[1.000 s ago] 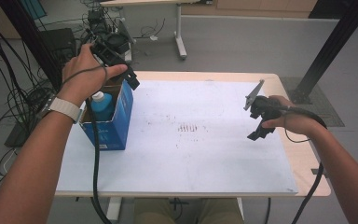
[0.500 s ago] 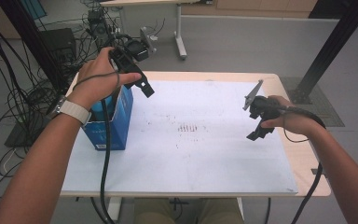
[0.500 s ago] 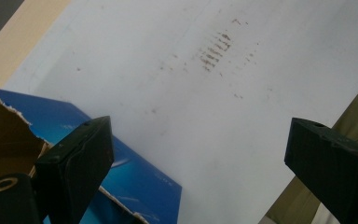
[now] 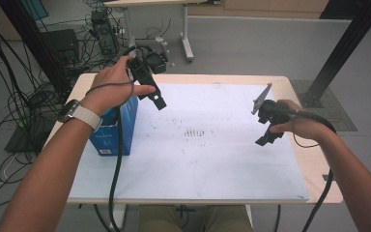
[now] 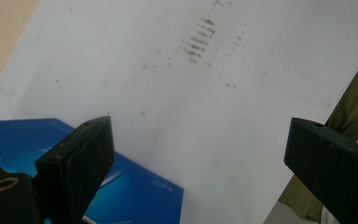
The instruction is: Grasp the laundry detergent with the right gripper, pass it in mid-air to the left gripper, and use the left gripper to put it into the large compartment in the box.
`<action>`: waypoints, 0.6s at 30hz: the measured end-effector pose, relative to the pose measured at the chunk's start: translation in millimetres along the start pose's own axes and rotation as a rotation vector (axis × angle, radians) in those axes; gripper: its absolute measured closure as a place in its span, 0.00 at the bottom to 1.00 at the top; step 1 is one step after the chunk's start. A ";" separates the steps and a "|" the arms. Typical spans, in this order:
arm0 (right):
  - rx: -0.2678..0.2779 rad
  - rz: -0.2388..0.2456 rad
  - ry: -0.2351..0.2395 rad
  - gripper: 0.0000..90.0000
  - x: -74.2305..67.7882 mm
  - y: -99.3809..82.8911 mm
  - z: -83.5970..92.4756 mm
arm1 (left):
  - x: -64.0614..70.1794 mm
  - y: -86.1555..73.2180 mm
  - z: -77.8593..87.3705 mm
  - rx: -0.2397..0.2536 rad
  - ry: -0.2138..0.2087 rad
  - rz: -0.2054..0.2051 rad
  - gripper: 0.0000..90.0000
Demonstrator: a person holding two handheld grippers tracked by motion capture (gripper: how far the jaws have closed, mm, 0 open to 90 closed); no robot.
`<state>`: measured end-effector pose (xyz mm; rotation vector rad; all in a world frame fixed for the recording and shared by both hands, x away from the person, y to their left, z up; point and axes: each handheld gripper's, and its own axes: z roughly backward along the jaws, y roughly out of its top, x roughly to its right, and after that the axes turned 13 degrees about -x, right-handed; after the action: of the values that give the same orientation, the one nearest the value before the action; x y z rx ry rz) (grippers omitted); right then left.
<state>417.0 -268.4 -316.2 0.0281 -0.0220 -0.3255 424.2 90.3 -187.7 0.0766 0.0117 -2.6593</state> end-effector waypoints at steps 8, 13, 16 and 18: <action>0.009 -0.009 -0.001 0.10 0.8 -2.4 1.2 | 9.1 8.7 -20.0 -0.055 0.014 -0.053 0.10; 0.006 -0.011 -0.001 0.10 1.1 -2.4 1.8 | 15.7 12.3 -29.3 -0.073 0.021 -0.074 0.10; 0.006 -0.007 0.000 0.10 1.4 -1.9 1.3 | 17.2 13.9 -32.9 -0.079 0.022 -0.083 0.10; 0.005 -0.007 0.000 0.10 1.5 -1.6 0.8 | 18.3 14.9 -35.6 -0.078 0.020 -0.084 0.10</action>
<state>417.9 -270.4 -315.4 0.0331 -0.0224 -0.3327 416.8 69.4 -224.2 0.0792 0.1284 -2.7387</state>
